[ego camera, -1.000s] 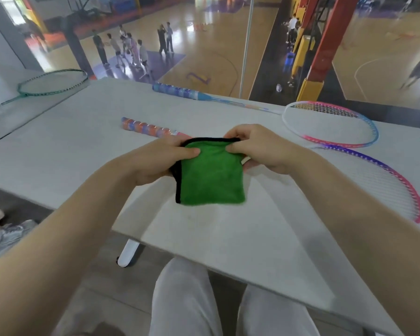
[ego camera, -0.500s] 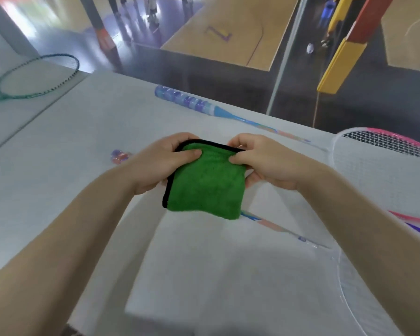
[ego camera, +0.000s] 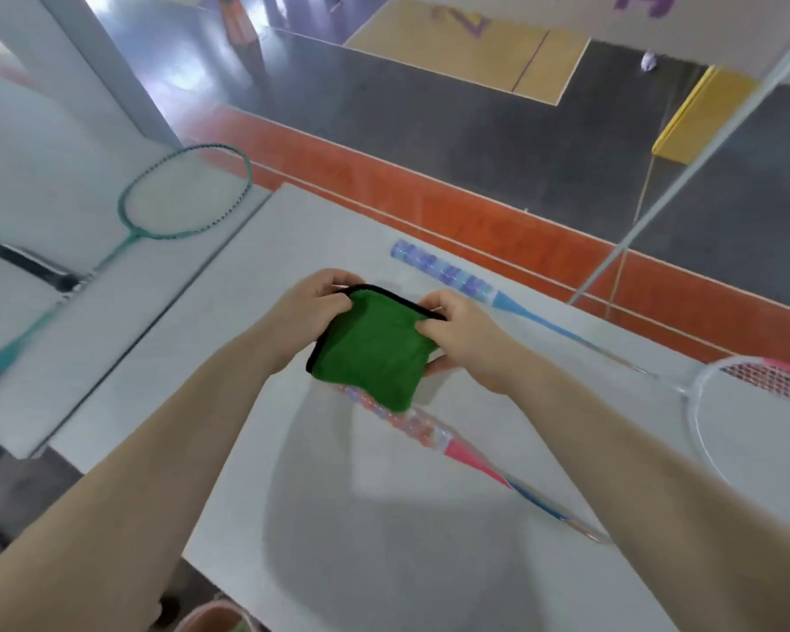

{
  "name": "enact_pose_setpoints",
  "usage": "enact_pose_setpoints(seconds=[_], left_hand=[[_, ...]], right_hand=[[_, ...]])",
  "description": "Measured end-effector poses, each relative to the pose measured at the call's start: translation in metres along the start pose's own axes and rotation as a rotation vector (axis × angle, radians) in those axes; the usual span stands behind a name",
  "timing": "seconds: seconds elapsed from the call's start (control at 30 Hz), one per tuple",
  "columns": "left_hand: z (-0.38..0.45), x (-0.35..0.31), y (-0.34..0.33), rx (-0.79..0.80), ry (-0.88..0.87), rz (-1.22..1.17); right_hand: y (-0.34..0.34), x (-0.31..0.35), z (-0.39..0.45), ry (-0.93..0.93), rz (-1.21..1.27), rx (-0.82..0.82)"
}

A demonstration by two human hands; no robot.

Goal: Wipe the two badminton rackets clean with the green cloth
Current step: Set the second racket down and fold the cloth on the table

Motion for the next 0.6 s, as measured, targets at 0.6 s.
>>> enact_pose_setpoints(seconds=[0.6], left_hand=[[0.148,0.018,0.122,-0.133,-0.089,0.486]], right_hand=[[-0.015,0.078,0.165,0.191,-0.925,-0.351]])
Point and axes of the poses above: each hand's wrist, its own z-axis towards the middle knuckle, its own y-axis out of the back of the hand, x = y × z, the point moved 9 cm from there along z, towards the middle knuckle, and after that the axes turned 9 degrees about x, right-handed, at the moved point
